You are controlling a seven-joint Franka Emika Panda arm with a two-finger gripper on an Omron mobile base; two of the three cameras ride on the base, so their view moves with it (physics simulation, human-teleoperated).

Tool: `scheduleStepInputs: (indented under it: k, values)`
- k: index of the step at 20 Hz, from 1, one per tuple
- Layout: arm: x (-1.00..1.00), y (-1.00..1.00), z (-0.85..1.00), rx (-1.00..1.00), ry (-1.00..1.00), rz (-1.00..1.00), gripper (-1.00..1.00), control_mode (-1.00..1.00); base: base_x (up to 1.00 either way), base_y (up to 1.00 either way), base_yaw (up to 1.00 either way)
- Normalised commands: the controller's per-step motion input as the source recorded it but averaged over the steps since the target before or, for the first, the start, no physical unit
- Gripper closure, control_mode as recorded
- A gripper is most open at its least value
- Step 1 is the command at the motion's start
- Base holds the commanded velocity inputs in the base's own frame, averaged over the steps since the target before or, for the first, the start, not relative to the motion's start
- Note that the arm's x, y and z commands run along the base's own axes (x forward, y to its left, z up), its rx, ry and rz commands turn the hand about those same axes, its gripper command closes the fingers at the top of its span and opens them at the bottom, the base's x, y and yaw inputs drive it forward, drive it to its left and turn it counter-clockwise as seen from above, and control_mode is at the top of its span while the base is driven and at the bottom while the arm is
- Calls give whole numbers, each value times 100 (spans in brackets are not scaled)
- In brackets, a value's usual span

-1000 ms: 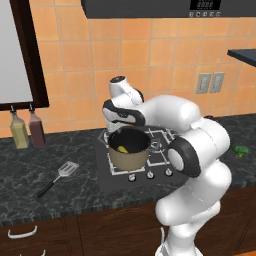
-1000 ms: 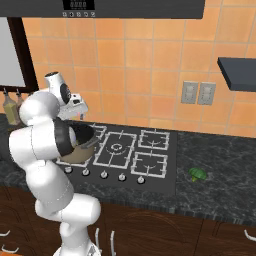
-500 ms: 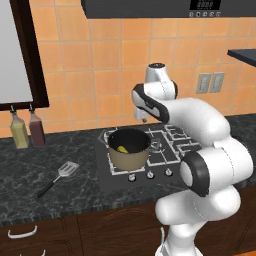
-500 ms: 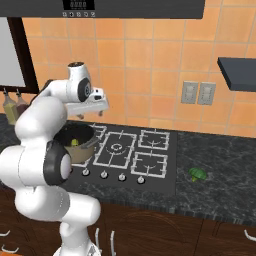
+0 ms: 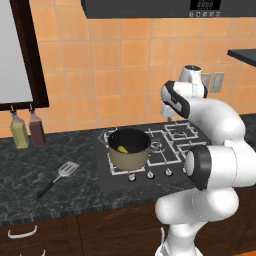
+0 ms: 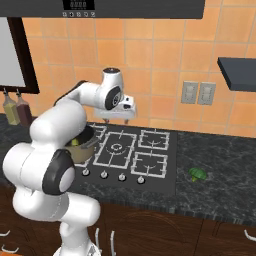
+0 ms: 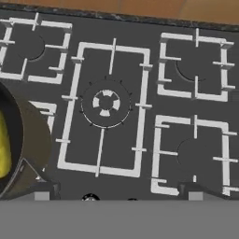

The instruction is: Put the cucumber and broccoli in the pot. Retrieve the spatula and lightly stir the vegetables in the pot.

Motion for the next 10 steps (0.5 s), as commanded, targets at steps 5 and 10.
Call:
scheduleStepInputs:
  k: [5, 10]
  values:
    - [-18, -100, -18, 0, 0, -4, -100, -100, 0, 0, 0]
    - [-39, -100, -31, -1, 0, 0, -100, -100, 0, 0, 0]
